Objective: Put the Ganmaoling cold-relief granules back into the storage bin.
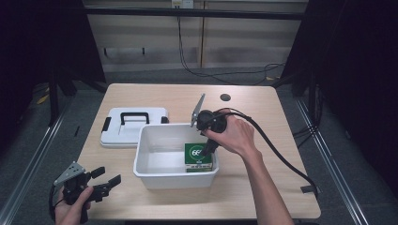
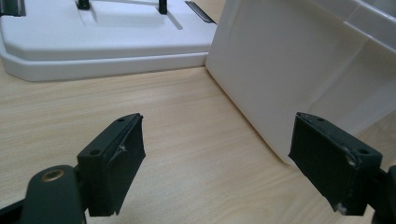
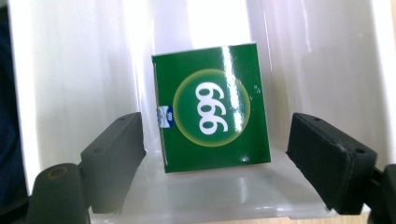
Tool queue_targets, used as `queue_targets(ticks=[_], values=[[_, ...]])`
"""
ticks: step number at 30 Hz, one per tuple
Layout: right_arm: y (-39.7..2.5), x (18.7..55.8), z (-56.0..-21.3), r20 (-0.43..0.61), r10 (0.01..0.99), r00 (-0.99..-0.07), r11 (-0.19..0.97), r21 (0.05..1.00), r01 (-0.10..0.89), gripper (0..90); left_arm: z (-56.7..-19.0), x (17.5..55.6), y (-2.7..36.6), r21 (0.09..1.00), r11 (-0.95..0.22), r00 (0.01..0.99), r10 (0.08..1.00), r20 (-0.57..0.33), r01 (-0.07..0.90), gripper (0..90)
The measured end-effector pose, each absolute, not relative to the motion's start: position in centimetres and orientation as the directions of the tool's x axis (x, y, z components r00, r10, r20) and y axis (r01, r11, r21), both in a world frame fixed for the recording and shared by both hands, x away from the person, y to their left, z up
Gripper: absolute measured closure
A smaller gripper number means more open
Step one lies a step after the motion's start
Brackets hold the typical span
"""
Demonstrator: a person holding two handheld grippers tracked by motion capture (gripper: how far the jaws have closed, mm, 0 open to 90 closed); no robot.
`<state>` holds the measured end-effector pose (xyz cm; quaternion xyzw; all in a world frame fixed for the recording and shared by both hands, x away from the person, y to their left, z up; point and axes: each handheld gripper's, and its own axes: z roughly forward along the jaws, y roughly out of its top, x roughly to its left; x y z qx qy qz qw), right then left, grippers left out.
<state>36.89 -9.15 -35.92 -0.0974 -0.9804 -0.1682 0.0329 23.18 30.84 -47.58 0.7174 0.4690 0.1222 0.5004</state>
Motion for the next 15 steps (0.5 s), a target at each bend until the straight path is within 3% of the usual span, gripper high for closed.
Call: queue_targets(ticks=[9,15], values=[[-11.0,36.4,-34.7,0.079,0.221,-0.972,0.885,0.402,0.233,18.4,-47.5,23.2,30.8,0.836,-0.067,0.538,0.792,-0.287,0.544,17.3],[-11.7,36.2,-34.5,0.071,0.214,-0.974,0.886,0.406,0.224,18.8,-47.5,23.2,30.8,0.836,-0.065,0.536,0.793,-0.289,0.545,17.3]])
